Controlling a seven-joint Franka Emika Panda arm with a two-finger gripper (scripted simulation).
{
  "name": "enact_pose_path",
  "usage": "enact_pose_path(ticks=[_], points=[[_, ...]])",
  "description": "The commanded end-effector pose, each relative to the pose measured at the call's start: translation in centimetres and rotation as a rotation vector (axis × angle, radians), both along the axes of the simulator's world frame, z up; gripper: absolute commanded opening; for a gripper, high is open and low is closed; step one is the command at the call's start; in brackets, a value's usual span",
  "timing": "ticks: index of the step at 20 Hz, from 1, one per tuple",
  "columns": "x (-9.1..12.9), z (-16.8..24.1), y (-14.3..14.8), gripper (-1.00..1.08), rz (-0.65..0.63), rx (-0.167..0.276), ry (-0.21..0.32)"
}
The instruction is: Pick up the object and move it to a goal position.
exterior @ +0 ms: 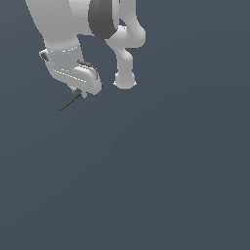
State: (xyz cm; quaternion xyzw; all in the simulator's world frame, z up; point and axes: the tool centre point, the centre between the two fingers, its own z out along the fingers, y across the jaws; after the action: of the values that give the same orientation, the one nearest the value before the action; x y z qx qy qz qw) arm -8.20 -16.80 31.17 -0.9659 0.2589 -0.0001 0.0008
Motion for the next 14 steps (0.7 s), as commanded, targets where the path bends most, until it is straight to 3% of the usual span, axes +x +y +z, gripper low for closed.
enact_pose_path(ticks=[1,14], points=[[-0.7,2.8,-0.7,-1.00,0.000,0.000,0.000],[-2.7,12.4,-3.3,-1.00,0.002,-0.001,0.001]])
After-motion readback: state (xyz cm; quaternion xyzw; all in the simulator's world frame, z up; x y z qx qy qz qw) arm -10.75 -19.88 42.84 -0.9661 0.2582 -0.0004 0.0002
